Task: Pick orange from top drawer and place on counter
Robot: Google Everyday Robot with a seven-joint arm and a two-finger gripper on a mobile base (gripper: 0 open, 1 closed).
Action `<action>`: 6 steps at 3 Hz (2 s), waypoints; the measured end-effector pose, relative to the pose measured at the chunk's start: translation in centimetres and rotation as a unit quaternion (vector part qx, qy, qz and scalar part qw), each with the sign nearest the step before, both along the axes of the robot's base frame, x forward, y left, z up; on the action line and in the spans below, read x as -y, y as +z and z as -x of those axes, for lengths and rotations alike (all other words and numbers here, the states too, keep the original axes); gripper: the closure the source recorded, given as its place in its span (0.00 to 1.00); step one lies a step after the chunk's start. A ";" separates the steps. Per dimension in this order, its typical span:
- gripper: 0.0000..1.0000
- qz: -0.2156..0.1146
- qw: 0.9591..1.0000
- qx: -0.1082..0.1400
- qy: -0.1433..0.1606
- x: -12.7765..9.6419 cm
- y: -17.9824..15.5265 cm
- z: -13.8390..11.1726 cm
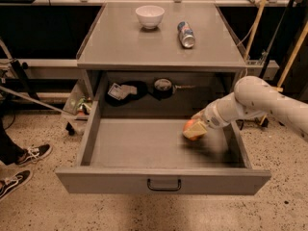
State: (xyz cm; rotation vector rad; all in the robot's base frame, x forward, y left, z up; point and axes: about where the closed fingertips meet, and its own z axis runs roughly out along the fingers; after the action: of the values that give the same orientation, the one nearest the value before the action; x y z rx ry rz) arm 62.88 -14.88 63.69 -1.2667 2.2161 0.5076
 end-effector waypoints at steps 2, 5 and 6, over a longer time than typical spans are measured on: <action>1.00 -0.062 0.988 0.122 -0.071 7.8 15.8 1.9; 1.00 -0.099 0.977 0.176 -0.071 11.2 32.2 -4.0; 1.00 -0.123 0.971 0.193 -0.065 6.3 36.1 -9.4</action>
Offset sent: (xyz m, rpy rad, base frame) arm -0.0432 -0.1668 0.3081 0.1763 -0.4501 -0.2536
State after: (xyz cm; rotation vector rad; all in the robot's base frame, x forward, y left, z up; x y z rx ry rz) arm 72.28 -21.15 99.78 -0.9865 1.8333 0.4269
